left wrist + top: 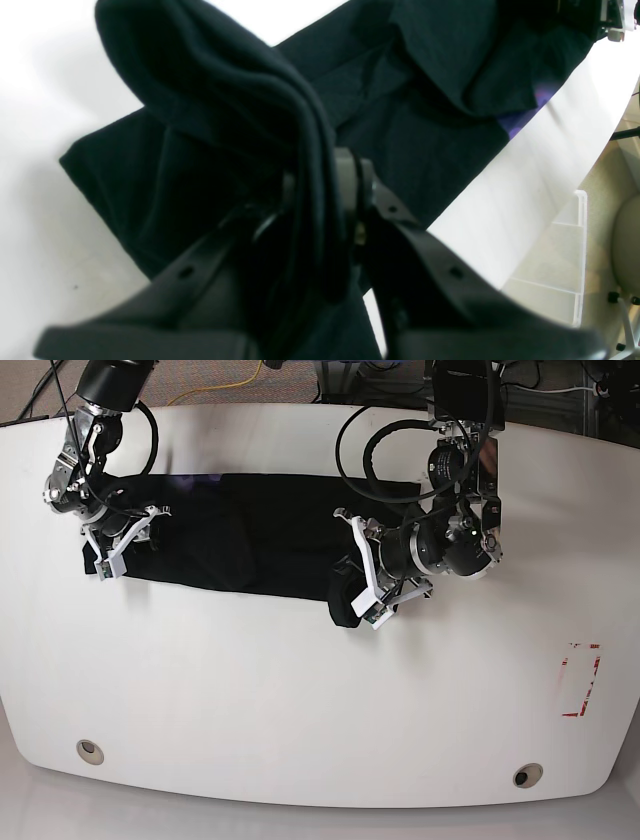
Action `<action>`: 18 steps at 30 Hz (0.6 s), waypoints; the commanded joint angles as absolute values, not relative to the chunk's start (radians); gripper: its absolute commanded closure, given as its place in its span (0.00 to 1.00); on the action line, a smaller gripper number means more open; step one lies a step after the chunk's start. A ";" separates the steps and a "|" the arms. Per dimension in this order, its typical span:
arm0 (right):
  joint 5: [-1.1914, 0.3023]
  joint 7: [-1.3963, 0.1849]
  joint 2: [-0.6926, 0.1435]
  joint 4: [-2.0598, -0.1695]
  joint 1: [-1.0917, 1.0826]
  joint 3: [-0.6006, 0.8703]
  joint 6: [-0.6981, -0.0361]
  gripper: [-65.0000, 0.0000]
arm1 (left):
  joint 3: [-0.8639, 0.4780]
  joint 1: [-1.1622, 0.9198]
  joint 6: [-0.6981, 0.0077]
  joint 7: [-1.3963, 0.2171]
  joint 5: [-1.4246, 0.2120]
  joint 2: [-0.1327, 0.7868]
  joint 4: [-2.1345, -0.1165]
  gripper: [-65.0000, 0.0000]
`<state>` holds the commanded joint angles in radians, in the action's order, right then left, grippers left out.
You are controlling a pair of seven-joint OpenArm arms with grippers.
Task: Layout the t-shirt on the table in an organized manner, then fold the t-shirt properly
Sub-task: 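Push the folded strip end further toward the right gripper with the left gripper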
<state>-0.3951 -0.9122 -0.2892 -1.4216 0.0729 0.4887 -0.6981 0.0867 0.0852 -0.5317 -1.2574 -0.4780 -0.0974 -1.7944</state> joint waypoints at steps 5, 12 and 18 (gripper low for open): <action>-0.395 -0.912 -0.289 -1.422 0.074 0.489 -0.698 0.66 | 0.087 0.085 -0.532 -1.257 -0.478 -0.097 -1.794 0.71; -0.395 -0.912 -0.289 -1.422 0.073 0.489 -0.698 0.66 | 0.087 0.087 -0.533 -1.262 -0.483 -0.128 -1.796 0.64; -0.395 -0.912 -0.289 -1.422 0.071 0.489 -0.698 0.66 | 0.116 0.105 -0.539 -1.299 -0.486 -0.145 -1.804 0.64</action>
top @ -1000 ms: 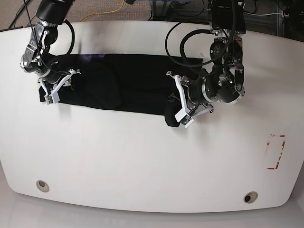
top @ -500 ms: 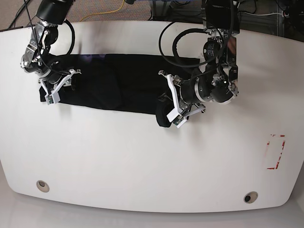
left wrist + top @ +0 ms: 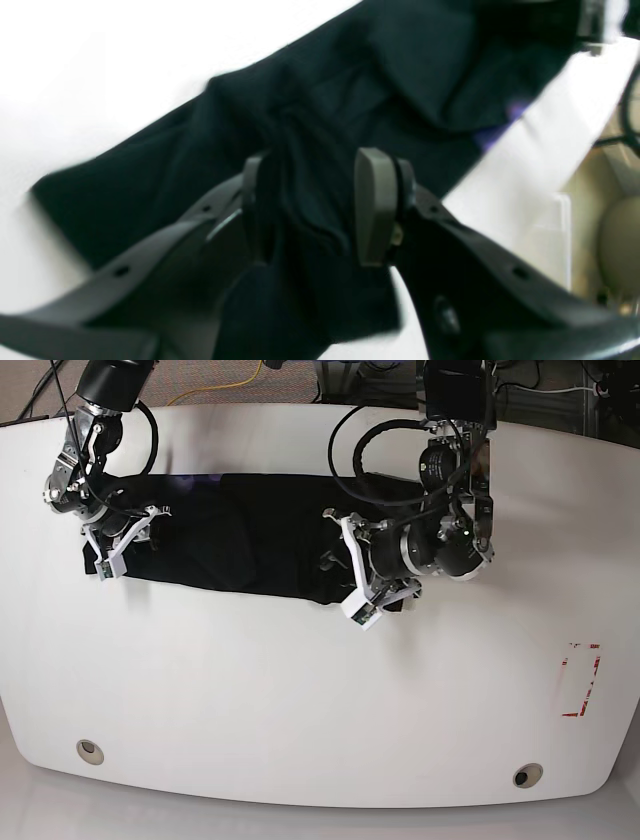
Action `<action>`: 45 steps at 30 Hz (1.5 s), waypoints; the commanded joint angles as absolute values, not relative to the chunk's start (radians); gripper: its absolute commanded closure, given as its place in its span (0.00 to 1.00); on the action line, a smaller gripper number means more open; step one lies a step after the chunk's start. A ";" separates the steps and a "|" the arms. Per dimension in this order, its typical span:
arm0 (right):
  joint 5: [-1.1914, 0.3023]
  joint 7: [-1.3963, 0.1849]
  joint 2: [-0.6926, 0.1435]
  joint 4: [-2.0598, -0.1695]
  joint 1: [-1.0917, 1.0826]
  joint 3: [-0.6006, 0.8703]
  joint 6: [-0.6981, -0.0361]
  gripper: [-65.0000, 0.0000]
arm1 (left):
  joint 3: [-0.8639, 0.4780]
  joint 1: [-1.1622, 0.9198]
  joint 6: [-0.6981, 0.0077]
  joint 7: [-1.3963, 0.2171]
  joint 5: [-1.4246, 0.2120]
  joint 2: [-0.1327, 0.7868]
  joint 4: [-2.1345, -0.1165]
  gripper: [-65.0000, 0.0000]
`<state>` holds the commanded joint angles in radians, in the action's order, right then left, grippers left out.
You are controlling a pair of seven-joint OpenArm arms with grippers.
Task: Layout the t-shirt on the table in an organized manner, then fold the t-shirt properly
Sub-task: 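Push the folded strip end further toward the right gripper with the left gripper, then carry the held strip end with the right gripper toward the left gripper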
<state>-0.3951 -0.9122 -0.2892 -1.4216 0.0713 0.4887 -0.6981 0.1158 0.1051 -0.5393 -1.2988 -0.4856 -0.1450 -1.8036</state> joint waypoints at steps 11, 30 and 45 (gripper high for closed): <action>-0.395 -0.912 -0.289 -1.422 0.071 0.489 -0.698 0.66 | 0.050 0.111 -0.532 -1.214 -0.478 -0.031 -1.802 0.64; -0.397 -0.912 -0.289 -1.435 0.070 0.489 -0.698 0.66 | 0.053 0.097 -0.490 -1.086 -0.398 0.105 -1.570 0.74; -0.404 -1.055 -0.245 -1.738 0.041 0.501 -0.698 0.55 | 0.058 0.105 -0.490 -0.957 -0.372 0.110 -1.291 0.79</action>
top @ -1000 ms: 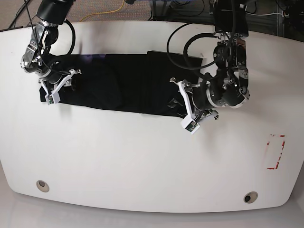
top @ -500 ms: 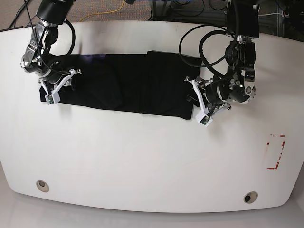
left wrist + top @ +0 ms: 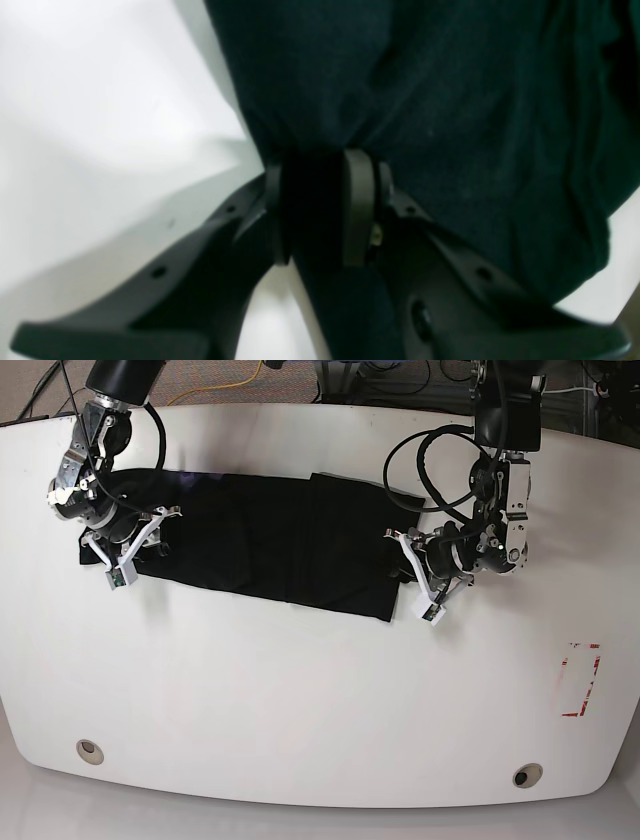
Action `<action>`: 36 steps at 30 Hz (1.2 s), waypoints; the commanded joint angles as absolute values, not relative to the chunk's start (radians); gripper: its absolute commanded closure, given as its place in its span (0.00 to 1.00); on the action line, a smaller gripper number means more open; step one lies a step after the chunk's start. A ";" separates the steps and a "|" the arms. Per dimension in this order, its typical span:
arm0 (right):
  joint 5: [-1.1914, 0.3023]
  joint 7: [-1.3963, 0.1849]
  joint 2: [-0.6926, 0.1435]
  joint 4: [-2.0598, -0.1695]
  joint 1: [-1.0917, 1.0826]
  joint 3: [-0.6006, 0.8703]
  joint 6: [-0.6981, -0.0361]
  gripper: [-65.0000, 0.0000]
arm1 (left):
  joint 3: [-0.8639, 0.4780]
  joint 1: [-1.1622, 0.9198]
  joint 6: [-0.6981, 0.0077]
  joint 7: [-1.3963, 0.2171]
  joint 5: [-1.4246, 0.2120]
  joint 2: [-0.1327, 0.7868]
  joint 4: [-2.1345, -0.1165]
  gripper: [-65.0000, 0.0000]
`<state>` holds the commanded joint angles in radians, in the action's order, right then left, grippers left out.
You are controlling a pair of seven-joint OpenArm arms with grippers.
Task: Layout the t-shirt on the table in an organized manner, then fold the t-shirt properly
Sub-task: 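Carry the held strip end with the right gripper toward the left gripper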
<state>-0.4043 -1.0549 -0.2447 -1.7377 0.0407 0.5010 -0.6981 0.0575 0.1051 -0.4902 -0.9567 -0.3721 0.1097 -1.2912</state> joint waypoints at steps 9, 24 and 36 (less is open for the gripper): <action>-0.404 -1.283 -0.163 -1.925 -0.024 0.723 -0.698 0.00 | 0.054 0.107 -0.490 -0.937 -0.372 0.137 -1.276 0.79; -0.450 -1.396 -0.252 -1.656 -0.154 1.038 -0.698 0.00 | 0.051 0.107 -0.492 -0.937 -0.375 0.165 -1.277 0.79; -0.730 -1.396 -0.375 -1.313 -0.116 1.095 -0.698 0.00 | 0.051 0.105 -0.492 -0.937 -0.378 0.183 -1.277 0.79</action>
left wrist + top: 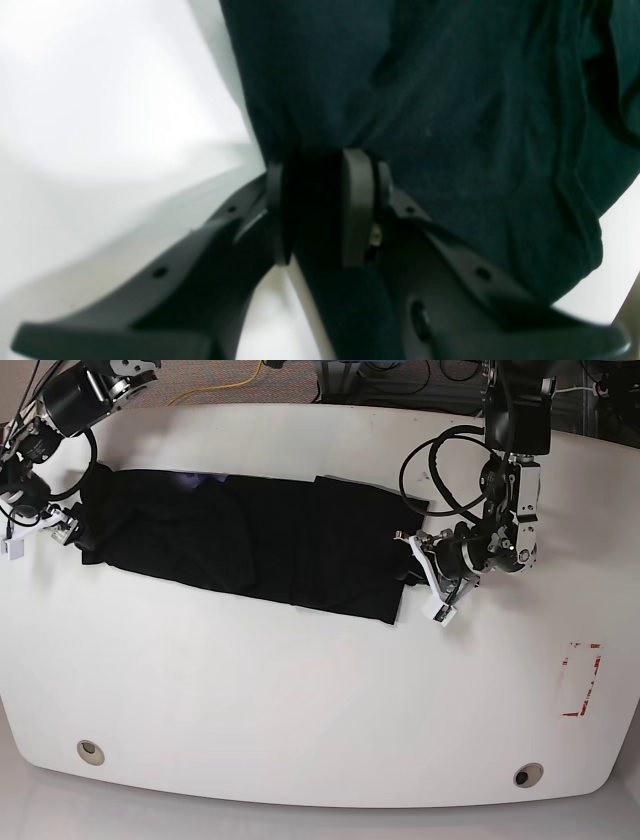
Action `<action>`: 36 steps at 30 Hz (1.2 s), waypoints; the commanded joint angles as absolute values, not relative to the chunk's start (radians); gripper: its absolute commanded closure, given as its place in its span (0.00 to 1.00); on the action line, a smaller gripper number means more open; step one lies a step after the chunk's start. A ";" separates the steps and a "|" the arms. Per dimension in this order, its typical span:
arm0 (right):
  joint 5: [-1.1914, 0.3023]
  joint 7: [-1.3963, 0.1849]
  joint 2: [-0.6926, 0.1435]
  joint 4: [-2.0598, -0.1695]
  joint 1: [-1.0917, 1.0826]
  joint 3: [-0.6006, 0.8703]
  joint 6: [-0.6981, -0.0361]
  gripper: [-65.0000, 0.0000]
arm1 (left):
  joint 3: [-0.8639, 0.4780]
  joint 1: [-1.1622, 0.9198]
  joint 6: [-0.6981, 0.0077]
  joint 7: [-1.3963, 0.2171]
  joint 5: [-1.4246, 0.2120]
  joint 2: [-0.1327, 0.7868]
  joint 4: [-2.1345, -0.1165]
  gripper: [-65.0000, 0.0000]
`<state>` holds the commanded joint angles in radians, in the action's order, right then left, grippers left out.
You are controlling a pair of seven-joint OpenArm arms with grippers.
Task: Layout the t-shirt on the table in an organized manner, then fold the t-shirt properly
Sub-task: 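Carry the held strip end with the right gripper toward the left gripper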
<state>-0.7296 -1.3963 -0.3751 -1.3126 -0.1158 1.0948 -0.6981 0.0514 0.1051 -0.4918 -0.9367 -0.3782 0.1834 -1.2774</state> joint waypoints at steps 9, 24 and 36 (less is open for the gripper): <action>-0.731 -1.396 -0.323 -1.314 -0.079 1.087 -0.698 0.00 | 0.050 0.105 -0.492 -0.937 -0.378 0.185 -1.280 0.79; -0.733 -1.396 -0.219 -1.363 -0.053 1.021 -0.698 0.00 | 0.050 0.101 -0.492 -0.937 -0.378 0.185 -1.279 0.79; -0.731 -1.396 -0.154 -1.486 -0.030 0.943 -0.698 0.52 | 0.050 0.099 -0.492 -0.937 -0.378 0.185 -1.282 0.79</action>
